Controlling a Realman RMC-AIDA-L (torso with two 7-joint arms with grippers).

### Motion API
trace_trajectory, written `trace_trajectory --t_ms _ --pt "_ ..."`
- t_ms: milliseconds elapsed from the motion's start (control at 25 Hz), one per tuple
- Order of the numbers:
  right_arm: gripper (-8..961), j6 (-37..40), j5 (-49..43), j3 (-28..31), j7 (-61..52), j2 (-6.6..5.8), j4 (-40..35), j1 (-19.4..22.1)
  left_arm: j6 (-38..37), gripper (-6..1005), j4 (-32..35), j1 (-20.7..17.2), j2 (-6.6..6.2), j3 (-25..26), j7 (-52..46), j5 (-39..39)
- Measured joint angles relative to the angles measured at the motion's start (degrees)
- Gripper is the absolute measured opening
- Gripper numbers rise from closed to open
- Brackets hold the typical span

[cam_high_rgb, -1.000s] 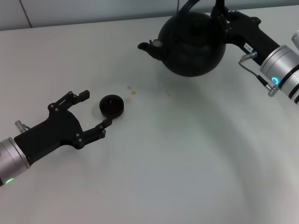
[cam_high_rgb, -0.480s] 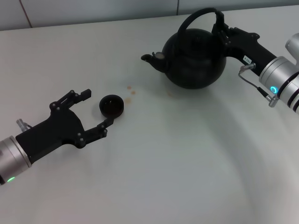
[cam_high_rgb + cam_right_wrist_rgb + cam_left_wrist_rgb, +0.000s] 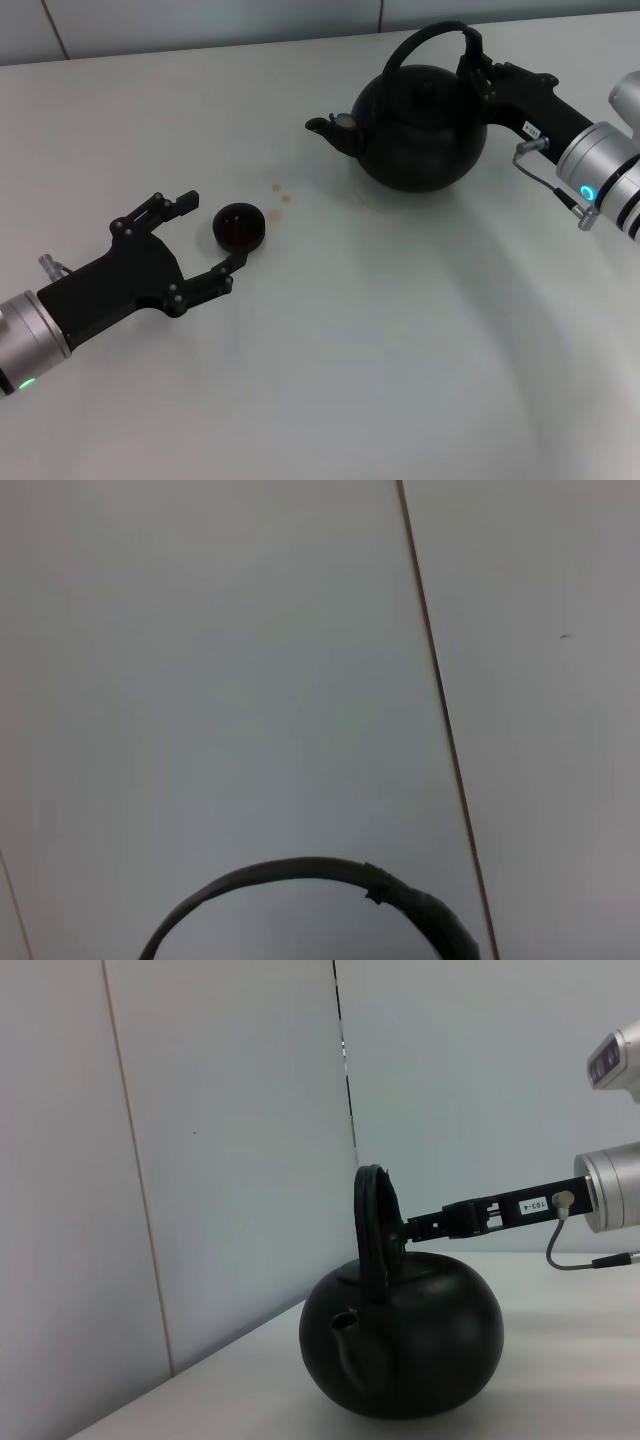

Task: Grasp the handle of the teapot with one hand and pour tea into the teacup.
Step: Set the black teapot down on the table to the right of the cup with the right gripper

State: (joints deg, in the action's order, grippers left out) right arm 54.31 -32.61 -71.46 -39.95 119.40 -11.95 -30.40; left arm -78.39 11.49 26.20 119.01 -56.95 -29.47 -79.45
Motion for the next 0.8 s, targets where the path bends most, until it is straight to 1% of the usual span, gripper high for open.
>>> trace_trajectory --t_ms 160,320,600,800 --pt "122 -1.3 0.0 0.0 0.0 -0.05 -0.1 -0.4 0.0 863 -0.1 0.1 0.10 0.1 0.0 0.0" --pt "122 -4.3 -0.1 -0.1 0.0 -0.05 0.0 -1.5 0.0 863 -0.1 0.1 0.10 0.1 0.0 0.0" --pt "123 -4.2 -0.2 -1.1 0.1 -0.05 -0.2 -1.6 0.0 863 -0.1 0.2 0.09 0.2 0.0 0.0" --pt "123 -4.2 -0.3 -3.7 0.1 -0.10 -0.6 -2.1 -0.1 863 -0.1 0.2 0.02 0.2 0.0 0.0"
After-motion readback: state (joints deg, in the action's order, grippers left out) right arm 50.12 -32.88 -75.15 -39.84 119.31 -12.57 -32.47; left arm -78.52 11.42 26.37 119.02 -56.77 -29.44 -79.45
